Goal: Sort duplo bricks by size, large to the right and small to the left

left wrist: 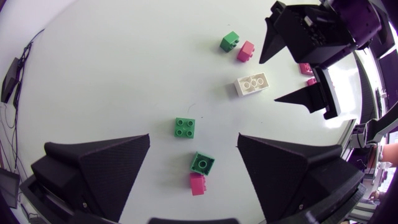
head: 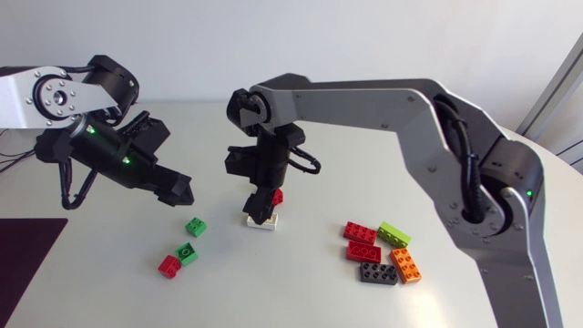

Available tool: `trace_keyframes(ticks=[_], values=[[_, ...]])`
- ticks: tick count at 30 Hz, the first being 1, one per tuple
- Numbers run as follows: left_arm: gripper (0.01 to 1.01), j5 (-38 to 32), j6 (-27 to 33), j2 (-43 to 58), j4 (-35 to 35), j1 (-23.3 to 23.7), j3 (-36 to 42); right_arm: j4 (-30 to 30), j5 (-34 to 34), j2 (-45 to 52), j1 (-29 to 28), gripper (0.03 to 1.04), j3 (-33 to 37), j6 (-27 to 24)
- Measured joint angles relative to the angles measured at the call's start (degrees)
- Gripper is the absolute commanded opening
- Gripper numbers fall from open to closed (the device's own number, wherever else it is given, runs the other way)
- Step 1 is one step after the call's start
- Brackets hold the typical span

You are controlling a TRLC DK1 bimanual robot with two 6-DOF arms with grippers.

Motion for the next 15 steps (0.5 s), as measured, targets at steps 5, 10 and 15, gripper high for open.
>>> trace_keyframes(ticks=[5,10,15], values=[[0.98,0.92,0.68,0.0,0.17,0.63,-1.27,-0.59,-0.02,1.95,0.24,0.88,0.7,0.0],[0.98,1.68,0.81,0.0,0.52,0.63,-1.79,-0.85,-0.02,3.56,0.24,0.88,0.7,0.0],[0.98,2.1,0.81,0.0,1.14,0.63,-2.14,-0.85,-0.02,3.96,0.22,0.88,0.7,0.02]])
